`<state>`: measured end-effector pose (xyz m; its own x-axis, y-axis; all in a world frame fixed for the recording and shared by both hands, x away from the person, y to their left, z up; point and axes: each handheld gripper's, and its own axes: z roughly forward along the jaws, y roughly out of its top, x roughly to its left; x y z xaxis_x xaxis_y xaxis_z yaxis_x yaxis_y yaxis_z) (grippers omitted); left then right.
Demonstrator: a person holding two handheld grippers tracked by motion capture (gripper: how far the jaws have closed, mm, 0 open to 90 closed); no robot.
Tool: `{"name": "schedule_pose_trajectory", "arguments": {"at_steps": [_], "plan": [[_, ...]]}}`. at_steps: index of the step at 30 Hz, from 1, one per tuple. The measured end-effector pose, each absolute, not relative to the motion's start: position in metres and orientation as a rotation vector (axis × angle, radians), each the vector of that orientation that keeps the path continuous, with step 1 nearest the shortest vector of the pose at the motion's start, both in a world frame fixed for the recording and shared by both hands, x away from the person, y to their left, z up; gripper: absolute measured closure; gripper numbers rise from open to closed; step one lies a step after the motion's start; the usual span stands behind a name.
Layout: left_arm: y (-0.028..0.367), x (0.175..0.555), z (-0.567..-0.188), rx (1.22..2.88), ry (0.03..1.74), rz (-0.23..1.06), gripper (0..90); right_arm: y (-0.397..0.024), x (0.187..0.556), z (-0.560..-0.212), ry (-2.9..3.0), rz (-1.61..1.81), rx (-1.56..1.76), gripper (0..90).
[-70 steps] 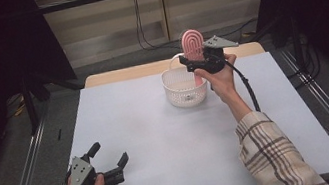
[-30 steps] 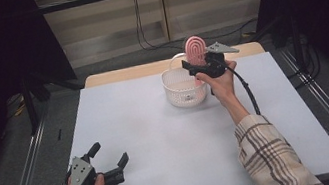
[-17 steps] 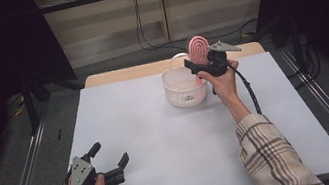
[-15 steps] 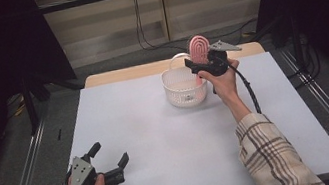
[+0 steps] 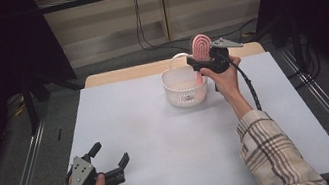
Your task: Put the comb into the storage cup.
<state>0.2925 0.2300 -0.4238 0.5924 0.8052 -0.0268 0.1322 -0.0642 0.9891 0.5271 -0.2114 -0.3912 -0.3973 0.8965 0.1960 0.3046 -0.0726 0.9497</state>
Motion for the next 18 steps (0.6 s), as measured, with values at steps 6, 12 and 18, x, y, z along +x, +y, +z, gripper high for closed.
{"name": "schedule_pose_trajectory", "arguments": {"at_steps": [6, 12, 18], "plan": [[0.2305, 0.2924, -0.4237, 1.558, 0.819, 0.667, 1.8, -0.2090, 0.5315, -0.3921, 1.699, 1.488, 1.314, 18.2], [0.2306, 0.2927, -0.4240, 1.562, 0.817, 0.665, 1.8, -0.2103, 0.5333, -0.3935, 1.715, 1.490, 1.340, 18.8], [0.2308, 0.2929, -0.4241, 1.563, 0.814, 0.662, 1.9, -0.2113, 0.5336, -0.3941, 1.720, 1.478, 1.342, 18.2]]}}
